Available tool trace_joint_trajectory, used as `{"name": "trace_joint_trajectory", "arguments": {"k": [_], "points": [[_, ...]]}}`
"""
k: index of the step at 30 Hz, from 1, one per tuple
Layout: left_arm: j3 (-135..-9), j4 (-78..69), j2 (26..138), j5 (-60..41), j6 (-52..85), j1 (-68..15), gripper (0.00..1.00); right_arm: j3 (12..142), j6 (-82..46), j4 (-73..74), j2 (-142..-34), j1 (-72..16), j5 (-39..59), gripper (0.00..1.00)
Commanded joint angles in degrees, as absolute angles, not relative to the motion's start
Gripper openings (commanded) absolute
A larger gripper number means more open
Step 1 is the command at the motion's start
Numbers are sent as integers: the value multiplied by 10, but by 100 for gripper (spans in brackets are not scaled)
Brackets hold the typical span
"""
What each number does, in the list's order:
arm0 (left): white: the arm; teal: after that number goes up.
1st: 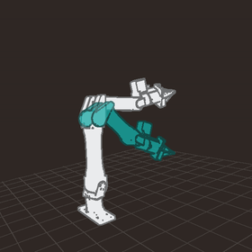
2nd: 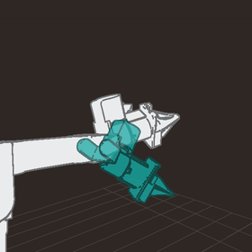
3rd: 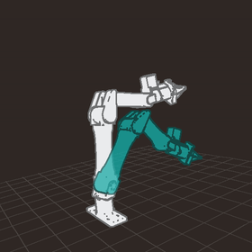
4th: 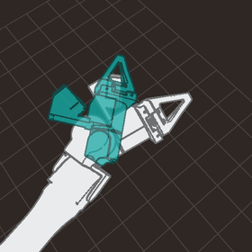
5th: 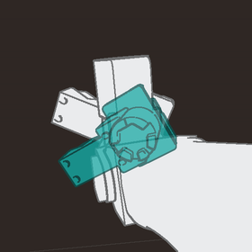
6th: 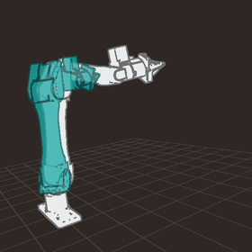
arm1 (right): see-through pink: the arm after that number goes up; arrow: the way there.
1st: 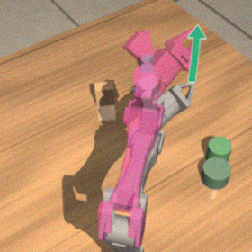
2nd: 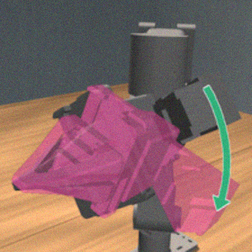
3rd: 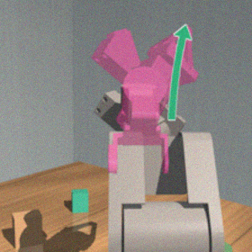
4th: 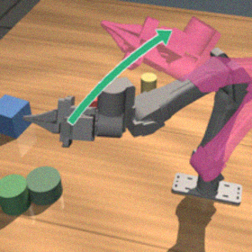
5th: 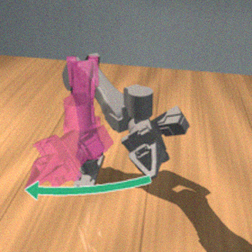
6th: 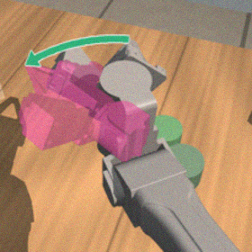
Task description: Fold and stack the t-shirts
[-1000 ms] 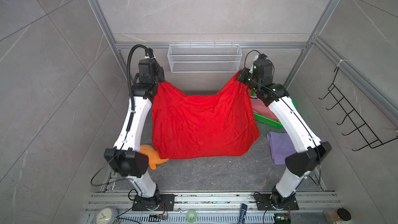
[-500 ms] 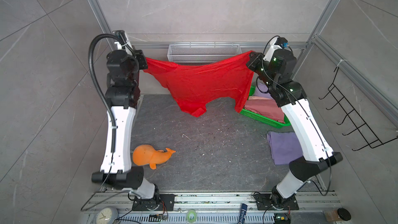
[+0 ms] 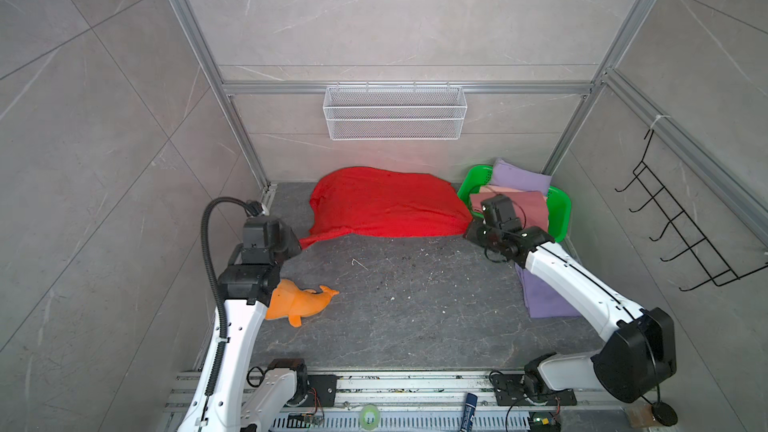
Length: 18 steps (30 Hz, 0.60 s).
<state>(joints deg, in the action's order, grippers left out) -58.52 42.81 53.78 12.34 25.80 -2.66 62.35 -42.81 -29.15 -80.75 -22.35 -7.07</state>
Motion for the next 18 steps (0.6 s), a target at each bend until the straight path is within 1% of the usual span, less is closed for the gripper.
{"name": "trace_joint_trajectory", "arguments": {"k": [1,5,10,18], "points": [[-572,496,520,96,342,-31,0,602,-462,-287,-809,-228,-64,0],[-561,512,545,96,341,-32,0,599,-463,-296,-831,-228,-60,0],[-592,503,566,112,324,-32,0,619,-470,-269,-841,-228,-60,0],[-761,405,614,115,229,-31,0,867,-382,-257,-891,-228,-50,0]]}}
